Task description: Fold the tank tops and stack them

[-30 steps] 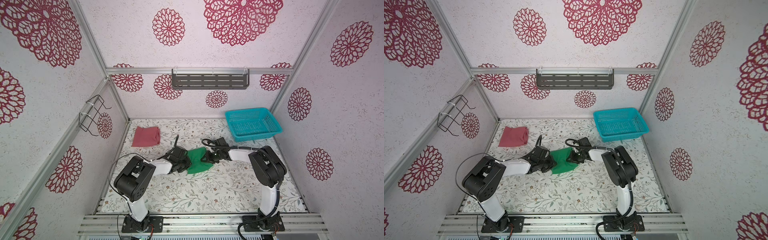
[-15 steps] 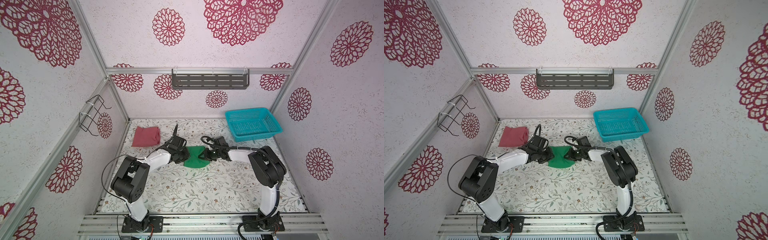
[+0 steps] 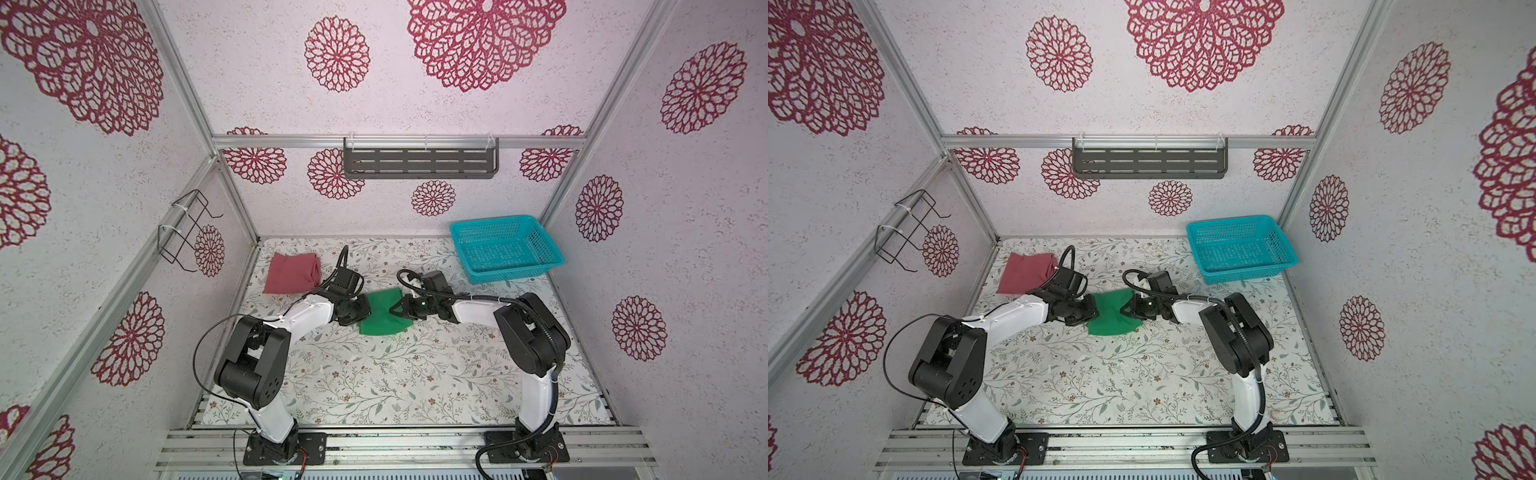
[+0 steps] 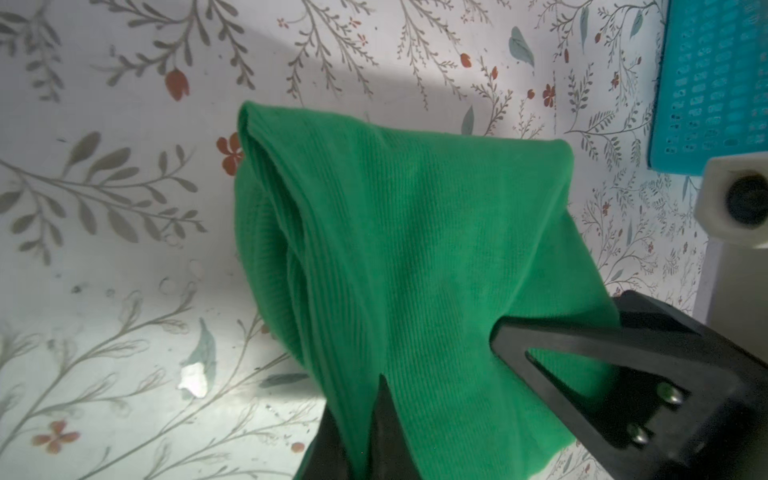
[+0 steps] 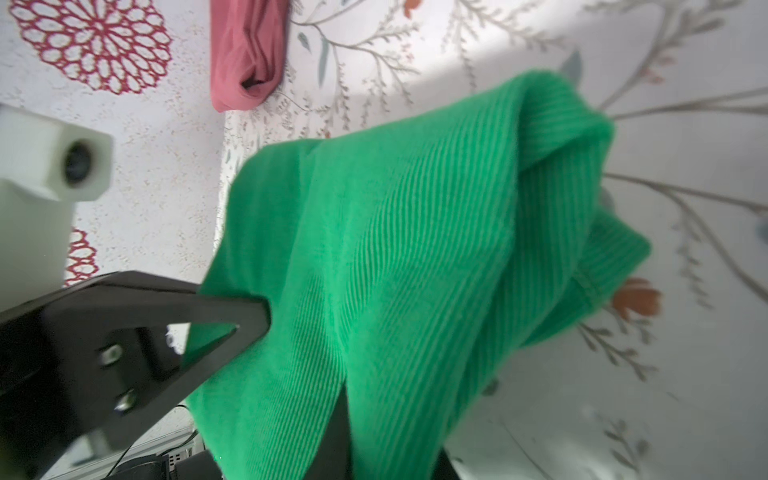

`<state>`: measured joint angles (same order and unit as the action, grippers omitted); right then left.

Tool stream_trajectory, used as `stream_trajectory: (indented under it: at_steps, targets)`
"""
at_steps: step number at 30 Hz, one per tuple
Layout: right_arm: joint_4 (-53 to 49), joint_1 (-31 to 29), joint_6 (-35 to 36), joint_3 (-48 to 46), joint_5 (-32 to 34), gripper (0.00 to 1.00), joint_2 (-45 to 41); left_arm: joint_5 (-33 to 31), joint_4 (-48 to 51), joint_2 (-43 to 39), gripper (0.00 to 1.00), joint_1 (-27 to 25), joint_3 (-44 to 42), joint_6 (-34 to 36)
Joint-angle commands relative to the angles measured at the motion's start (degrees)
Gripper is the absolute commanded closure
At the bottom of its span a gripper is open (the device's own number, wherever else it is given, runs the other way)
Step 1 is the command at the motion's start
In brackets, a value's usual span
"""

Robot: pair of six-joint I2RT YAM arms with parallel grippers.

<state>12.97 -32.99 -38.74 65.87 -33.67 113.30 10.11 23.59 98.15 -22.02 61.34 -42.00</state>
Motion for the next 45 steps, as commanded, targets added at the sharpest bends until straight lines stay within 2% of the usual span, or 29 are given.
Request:
stream_trajectory:
  at_steps: [1, 7, 11, 17, 23, 30, 35, 41, 45]
  targets:
    - [10.2, -1.1, -1.9, 2.7, 0.2, 1.00, 1.6, -0.9, 4.0, -1.2, 1.00, 3.5, 2.3, 5.9]
    - [29.6, -3.0, -9.3, 4.5, 1.5, 1.00, 8.9, -4.5, 10.5, 1.2, 1.00, 7.3, 10.0, 14.7]
    - [38.3, -4.5, -11.9, 8.8, 4.4, 1.00, 14.7, -6.1, 13.5, 4.2, 1.00, 9.9, 15.5, 18.8]
    - [47.5, -5.6, -17.5, 24.8, 5.8, 1.00, 28.5, -9.2, 18.0, 10.7, 1.00, 13.8, 24.3, 24.0]
    - [45.9, -8.2, -19.5, 47.5, 8.5, 1.00, 43.7, -11.7, 18.1, 13.3, 1.00, 18.2, 28.4, 26.3]
    - [35.2, -11.6, -18.7, 77.4, 16.0, 1.00, 60.4, -14.8, 17.9, 12.8, 1.00, 22.0, 30.9, 28.1]
    - [31.4, -13.4, -14.0, 79.0, 24.0, 1.00, 61.1, -18.2, 18.3, 13.1, 1.00, 24.2, 33.5, 29.1]
    - [30.7, -14.5, -13.0, 79.0, 27.1, 0.99, 61.3, -20.0, 17.6, 16.2, 1.00, 25.6, 34.7, 30.8]
    - [30.7, -14.6, -12.9, 79.0, 27.6, 0.88, 61.3, -20.7, 16.5, 17.8, 1.00, 26.0, 34.5, 31.7]
